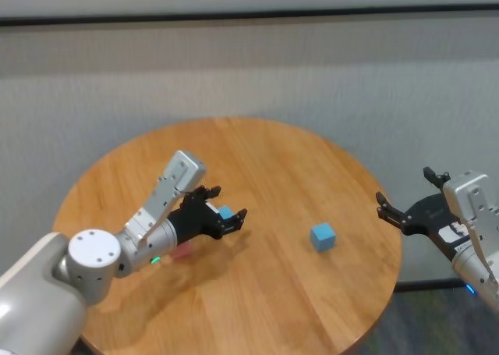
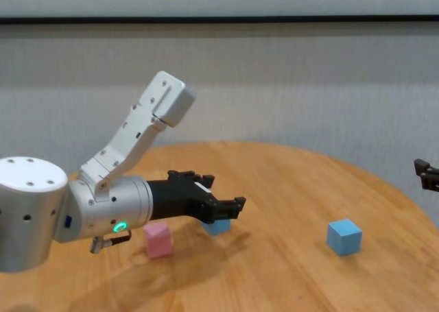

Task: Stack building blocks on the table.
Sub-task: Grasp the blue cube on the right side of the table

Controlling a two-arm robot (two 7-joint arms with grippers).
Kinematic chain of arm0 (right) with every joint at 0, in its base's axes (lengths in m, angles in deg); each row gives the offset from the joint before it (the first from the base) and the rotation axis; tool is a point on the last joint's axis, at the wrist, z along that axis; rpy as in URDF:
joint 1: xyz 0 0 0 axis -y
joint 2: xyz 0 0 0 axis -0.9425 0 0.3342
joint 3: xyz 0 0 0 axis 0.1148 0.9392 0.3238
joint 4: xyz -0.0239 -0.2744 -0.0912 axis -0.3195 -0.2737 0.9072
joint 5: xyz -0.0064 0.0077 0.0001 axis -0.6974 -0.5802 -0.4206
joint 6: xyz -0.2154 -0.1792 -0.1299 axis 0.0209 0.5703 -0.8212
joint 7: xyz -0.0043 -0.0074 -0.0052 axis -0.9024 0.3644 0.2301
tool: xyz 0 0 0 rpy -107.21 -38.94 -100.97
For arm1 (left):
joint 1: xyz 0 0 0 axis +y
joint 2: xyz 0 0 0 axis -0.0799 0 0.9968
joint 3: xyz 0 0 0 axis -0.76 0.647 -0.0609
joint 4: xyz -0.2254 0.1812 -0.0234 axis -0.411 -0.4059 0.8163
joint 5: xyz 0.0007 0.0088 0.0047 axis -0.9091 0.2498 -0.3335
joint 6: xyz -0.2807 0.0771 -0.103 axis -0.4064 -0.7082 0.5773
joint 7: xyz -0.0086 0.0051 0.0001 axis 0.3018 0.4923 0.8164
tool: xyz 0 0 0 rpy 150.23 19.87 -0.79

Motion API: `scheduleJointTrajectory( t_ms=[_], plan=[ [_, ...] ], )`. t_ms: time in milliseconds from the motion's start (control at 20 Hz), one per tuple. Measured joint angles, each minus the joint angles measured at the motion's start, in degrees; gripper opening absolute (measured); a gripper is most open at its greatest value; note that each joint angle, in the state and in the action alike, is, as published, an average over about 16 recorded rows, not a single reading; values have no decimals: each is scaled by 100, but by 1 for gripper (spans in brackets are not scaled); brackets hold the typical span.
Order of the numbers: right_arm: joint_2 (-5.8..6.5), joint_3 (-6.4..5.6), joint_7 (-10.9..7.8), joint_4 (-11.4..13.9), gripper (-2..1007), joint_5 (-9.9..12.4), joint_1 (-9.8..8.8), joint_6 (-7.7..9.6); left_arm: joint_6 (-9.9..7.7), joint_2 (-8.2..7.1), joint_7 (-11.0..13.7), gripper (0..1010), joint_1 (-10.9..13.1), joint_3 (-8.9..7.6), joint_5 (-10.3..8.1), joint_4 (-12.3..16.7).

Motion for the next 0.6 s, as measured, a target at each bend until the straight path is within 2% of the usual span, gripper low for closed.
scheduleJointTrajectory(
  t_ms=[300, 600],
  plan=[
    [0, 0, 0, 0, 1003, 0, 0, 0, -185, -318, 46, 900, 345, -211, -207, 749],
    [0, 0, 0, 0, 1003, 0, 0, 0, -333, -794, 83, 984, 856, -456, -480, 1688]
  ],
)
